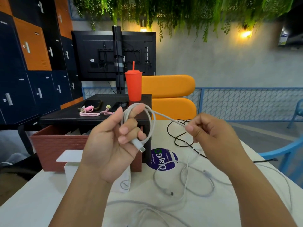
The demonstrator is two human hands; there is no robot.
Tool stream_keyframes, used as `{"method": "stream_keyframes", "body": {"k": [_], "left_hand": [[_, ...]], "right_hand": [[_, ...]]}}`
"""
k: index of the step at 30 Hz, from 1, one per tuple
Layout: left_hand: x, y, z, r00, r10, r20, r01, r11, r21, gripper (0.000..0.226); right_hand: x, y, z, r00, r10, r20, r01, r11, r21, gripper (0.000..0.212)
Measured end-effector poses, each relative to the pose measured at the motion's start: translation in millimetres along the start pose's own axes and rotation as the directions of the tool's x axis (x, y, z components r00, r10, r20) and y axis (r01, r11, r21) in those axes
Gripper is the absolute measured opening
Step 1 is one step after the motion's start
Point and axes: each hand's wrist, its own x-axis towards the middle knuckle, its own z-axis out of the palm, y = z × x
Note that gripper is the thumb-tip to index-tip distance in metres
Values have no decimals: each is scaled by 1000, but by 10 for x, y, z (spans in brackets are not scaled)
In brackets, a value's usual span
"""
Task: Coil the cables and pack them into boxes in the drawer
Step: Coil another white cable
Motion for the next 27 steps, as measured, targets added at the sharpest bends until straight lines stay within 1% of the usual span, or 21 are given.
{"method": "stream_keyframes", "body": {"k": [3, 4, 5, 6, 8, 10, 11, 12, 14, 16, 18, 19, 21, 22, 23, 26, 27], "left_hand": [[19, 50, -100, 996, -29, 85, 35, 997, -71, 49], [-1, 50, -95, 997, -25, 69, 28, 999, -35, 50], [-43, 72, -67, 999, 32, -14, -30, 995, 91, 49], [-55, 77, -32, 995, 91, -48, -81, 981, 175, 48], [-15, 18, 29, 990, 140, -14, -134, 965, 224, 46], [-15, -47, 75, 977, 206, -47, -191, 958, 215, 36], [-8, -91, 116, 969, 243, -47, -224, 941, 253, 32], [-2, -132, 159, 960, 276, -50, -247, 915, 319, 30], [13, -192, 183, 938, 340, -70, -265, 833, 486, 25], [20, -226, 199, 927, 371, -54, -244, 705, 665, 31], [18, -255, 187, 936, 353, -13, -190, 534, 824, 35], [12, -267, 158, 940, 342, 6, -165, 436, 885, 34], [-5, -263, 138, 948, 317, 33, -119, 255, 959, 29], [-13, -268, 129, 957, 288, 32, -91, 193, 977, 31], [-15, -278, 116, 966, 258, 21, -63, 158, 985, 31], [-24, -295, 129, 995, 95, -24, 2, 217, 976, 19], [-24, -307, 139, 999, 50, -12, 0, 222, 975, 29]], "right_hand": [[-10, 12, -35, 997, 1, 77, 7, 995, -103, 19], [-13, 9, -36, 994, 5, 107, 9, 991, -130, 21], [-16, 2, -33, 991, 7, 132, 14, 988, -155, 23], [-20, -17, -24, 988, 10, 156, 18, 984, -178, 25], [-35, -65, 6, 976, 5, 217, 42, 976, -212, 25], [-56, -109, 41, 959, -4, 284, 73, 970, -232, 22], [-69, -139, 58, 948, -1, 320, 80, 969, -236, 21], [-84, -169, 73, 932, 8, 363, 83, 969, -232, 22], [-105, -223, 111, 890, 26, 456, 82, 973, -217, 26], [-116, -246, 131, 861, 35, 507, 87, 973, -216, 29], [-115, -244, 119, 858, 33, 512, 87, 974, -209, 25], [-112, -238, 102, 863, 31, 505, 83, 976, -202, 21], [-106, -216, 49, 885, 32, 465, 65, 979, -192, 12], [-101, -203, 17, 900, 30, 435, 62, 979, -195, 10], [-94, -184, -12, 918, 15, 396, 71, 976, -204, 11], [-67, -161, -53, 967, -52, 248, 104, 974, -202, 18], [-59, -159, -45, 976, -76, 203, 112, 978, -173, 20]]}}
